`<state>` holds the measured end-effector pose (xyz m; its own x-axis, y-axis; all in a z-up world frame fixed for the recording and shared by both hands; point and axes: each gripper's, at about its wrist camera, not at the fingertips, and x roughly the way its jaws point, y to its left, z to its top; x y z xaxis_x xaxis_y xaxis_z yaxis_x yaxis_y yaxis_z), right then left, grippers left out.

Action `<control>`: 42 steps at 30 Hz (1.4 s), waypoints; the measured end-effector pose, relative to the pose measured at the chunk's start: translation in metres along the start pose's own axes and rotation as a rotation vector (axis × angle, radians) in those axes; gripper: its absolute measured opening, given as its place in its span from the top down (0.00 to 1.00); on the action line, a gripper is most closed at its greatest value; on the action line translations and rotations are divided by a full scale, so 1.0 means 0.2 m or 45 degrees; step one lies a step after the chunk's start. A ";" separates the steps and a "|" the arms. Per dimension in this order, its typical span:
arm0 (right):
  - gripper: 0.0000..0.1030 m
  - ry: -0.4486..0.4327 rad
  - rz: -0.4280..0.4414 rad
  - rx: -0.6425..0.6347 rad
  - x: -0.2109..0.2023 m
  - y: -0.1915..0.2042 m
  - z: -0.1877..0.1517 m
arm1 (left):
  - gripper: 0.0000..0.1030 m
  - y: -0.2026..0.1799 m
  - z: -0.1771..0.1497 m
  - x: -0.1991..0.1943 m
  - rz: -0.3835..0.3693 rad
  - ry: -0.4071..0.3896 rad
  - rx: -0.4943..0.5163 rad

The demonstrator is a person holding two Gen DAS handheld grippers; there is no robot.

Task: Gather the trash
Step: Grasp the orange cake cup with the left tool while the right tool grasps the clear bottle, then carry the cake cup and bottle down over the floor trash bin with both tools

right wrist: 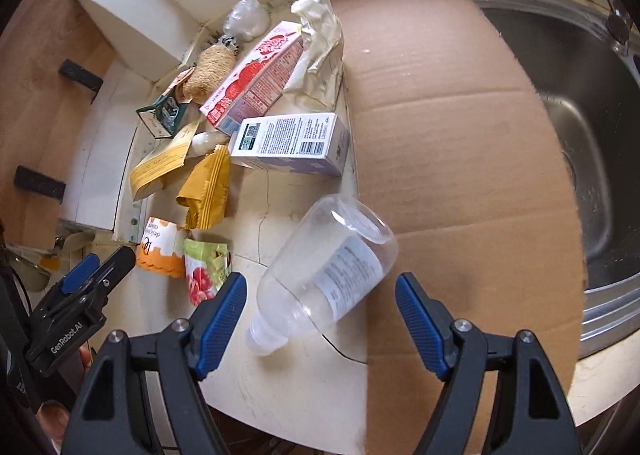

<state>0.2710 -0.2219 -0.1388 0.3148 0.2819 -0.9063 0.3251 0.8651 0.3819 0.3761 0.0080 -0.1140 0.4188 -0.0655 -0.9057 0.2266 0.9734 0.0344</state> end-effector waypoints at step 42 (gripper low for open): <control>0.41 -0.102 0.164 -0.341 -0.48 0.21 -0.32 | 0.52 -0.01 -0.33 -0.58 -0.221 -0.039 -0.181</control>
<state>0.1977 -0.1862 -0.0465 0.4106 0.3717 -0.8326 0.0345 0.9062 0.4215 0.2696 0.0277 -0.0372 0.4112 -0.2389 -0.8797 0.1724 0.9680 -0.1823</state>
